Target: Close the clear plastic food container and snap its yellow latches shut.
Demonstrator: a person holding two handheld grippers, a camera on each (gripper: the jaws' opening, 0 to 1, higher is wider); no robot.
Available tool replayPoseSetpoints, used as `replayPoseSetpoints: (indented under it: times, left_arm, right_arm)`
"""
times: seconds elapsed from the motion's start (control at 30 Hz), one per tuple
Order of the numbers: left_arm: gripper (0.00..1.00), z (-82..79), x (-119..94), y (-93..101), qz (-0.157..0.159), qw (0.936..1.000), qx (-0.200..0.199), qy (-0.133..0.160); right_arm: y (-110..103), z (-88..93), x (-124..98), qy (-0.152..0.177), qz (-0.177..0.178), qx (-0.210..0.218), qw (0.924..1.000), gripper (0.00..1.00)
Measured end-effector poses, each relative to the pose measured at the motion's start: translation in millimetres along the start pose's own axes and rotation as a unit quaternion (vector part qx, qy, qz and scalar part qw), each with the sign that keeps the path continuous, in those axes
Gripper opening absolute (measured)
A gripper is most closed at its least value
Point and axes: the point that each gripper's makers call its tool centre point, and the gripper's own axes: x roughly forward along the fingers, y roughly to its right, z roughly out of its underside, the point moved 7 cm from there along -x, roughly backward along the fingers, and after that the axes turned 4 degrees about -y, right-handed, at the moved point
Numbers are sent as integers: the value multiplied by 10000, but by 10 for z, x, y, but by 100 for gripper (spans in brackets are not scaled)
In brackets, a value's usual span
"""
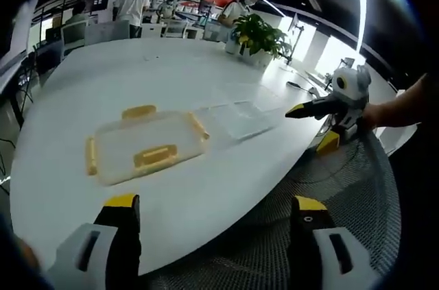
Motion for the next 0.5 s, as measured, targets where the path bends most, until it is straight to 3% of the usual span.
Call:
replayPoseSetpoints:
  times: [0.5]
  left_arm:
    - [88,-14,13,1,66,10000,-23,-6]
  right_arm:
    - [14,-30,-4,115,-9,-80,9999,82]
